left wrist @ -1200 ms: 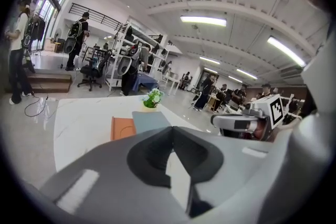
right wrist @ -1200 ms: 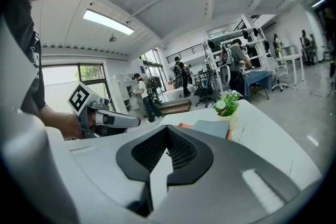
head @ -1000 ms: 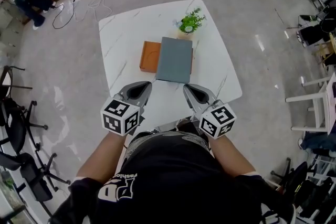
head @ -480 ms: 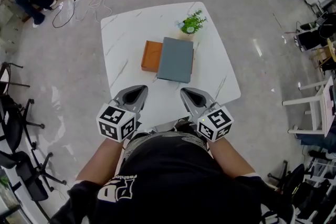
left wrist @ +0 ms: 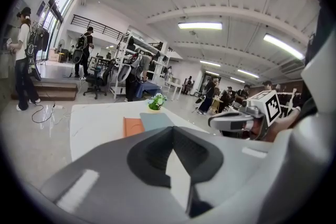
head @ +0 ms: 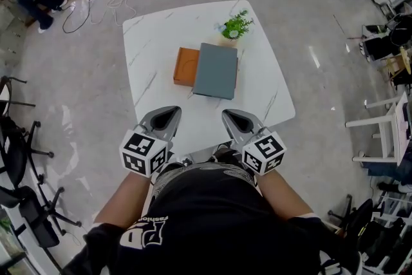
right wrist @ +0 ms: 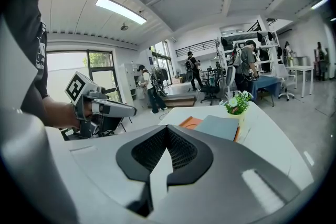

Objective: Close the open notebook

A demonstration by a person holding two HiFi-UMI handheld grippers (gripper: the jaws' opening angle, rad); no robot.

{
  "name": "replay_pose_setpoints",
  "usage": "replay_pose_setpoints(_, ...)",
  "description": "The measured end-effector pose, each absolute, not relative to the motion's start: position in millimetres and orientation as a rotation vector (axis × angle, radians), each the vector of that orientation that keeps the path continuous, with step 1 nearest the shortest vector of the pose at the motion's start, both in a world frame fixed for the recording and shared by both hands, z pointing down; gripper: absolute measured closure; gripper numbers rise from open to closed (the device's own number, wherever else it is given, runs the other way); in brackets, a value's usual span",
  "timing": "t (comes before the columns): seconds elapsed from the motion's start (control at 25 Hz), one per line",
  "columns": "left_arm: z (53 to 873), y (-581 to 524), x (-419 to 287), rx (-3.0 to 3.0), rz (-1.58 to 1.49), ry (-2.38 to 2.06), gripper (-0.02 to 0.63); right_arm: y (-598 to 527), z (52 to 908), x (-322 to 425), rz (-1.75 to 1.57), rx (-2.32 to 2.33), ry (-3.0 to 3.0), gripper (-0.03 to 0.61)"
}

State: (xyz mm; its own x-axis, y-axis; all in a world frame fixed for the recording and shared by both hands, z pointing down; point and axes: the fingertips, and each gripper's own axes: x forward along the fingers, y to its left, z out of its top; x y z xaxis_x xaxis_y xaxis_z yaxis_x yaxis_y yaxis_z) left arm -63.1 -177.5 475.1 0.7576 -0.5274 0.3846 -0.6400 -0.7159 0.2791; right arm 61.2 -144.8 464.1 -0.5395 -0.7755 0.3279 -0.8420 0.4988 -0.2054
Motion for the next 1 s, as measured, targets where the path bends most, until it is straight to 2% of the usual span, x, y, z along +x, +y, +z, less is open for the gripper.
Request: replay_pose_setpoints(1.0,474.3,-179.3,-57.8,2.581,0.4,-0.88,0.555,-148.9,465.5,60.9,0.495,1.372,-2.537,0.578)
